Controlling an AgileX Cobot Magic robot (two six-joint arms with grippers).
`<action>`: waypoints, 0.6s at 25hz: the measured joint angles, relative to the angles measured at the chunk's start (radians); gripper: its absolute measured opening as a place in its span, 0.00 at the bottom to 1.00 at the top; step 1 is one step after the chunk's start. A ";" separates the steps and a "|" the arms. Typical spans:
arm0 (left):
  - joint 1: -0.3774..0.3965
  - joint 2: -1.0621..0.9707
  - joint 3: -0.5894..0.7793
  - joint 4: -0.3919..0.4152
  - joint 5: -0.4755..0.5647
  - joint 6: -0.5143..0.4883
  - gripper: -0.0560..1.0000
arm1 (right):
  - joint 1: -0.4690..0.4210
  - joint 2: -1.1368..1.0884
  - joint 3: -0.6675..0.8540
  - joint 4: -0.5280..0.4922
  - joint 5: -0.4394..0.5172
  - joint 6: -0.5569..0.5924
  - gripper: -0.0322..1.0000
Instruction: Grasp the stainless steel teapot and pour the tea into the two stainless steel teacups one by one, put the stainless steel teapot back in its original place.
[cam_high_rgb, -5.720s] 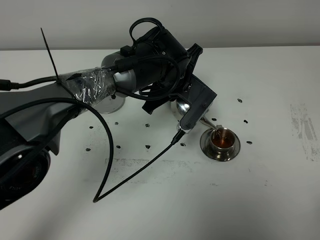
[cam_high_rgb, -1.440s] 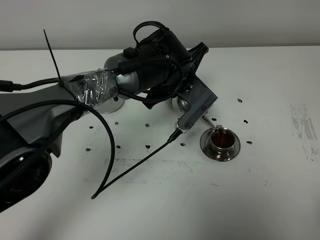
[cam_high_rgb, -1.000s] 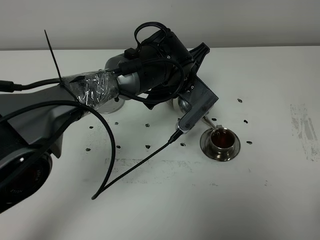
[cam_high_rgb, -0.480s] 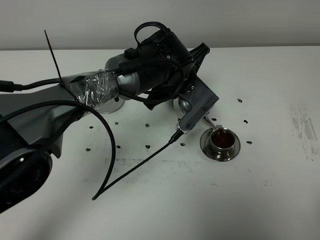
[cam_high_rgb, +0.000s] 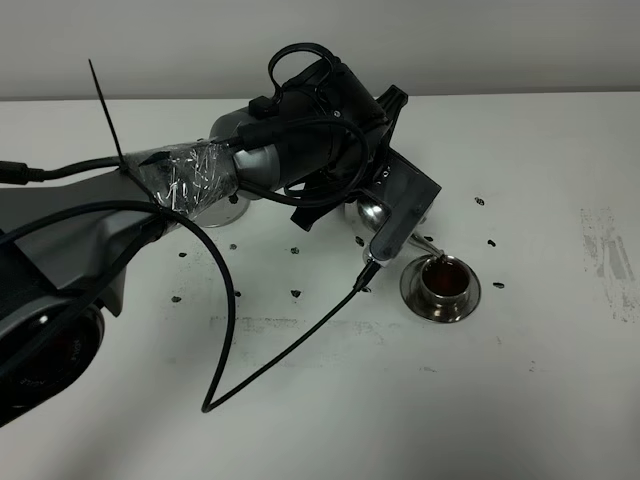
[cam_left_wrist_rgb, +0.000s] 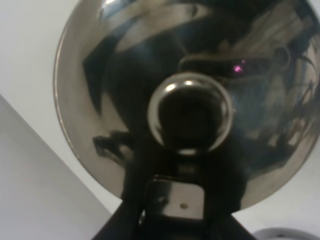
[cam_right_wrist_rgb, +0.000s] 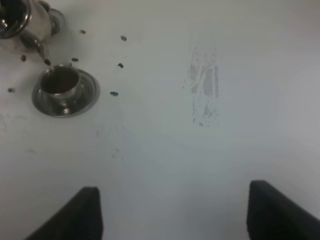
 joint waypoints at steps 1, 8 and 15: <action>0.000 0.002 0.000 0.000 0.002 -0.027 0.22 | 0.000 0.000 0.000 0.000 0.000 0.000 0.60; 0.000 -0.038 0.000 -0.043 0.031 -0.298 0.22 | 0.000 0.000 0.000 0.000 0.000 0.000 0.60; 0.000 -0.091 0.000 -0.108 0.243 -0.671 0.22 | 0.000 0.000 0.000 0.000 0.000 0.000 0.60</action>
